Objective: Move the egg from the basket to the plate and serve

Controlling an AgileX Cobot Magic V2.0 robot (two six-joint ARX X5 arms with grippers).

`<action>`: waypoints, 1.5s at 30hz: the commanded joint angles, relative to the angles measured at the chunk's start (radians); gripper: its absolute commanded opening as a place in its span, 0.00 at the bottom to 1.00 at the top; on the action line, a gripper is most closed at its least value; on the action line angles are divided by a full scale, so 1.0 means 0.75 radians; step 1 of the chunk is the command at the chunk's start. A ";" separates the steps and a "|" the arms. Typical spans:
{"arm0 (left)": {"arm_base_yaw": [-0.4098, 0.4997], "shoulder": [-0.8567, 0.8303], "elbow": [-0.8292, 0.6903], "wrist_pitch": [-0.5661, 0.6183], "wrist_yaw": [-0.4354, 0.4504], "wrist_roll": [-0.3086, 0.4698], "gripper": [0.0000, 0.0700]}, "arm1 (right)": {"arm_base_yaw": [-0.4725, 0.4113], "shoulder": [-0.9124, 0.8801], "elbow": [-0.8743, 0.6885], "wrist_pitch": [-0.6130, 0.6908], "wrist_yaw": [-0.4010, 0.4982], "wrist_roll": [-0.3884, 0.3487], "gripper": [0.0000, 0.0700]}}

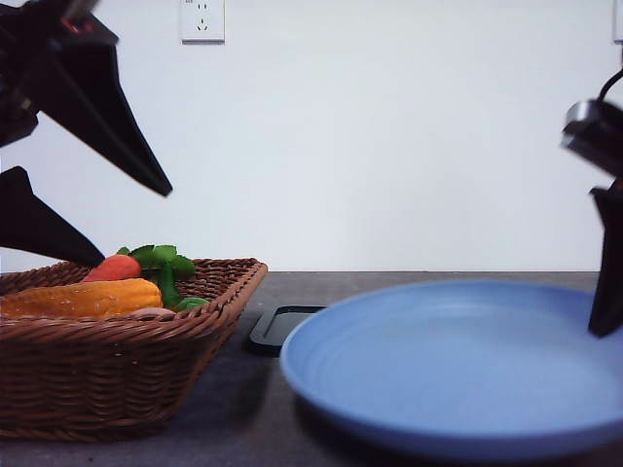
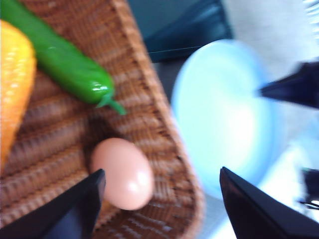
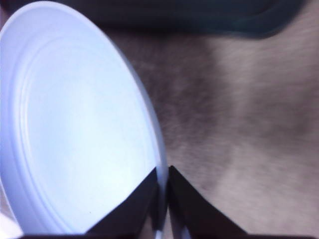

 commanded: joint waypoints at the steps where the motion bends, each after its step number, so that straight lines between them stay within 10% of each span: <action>1: -0.022 0.036 0.020 0.005 -0.025 -0.011 0.65 | -0.014 -0.017 0.014 0.003 -0.002 -0.025 0.00; 24: -0.097 0.310 0.020 0.096 -0.067 -0.005 0.62 | -0.093 -0.108 0.014 -0.056 0.020 -0.071 0.00; 45: -0.120 0.312 0.020 0.064 -0.078 0.048 0.37 | -0.093 -0.108 0.014 -0.056 0.020 -0.075 0.00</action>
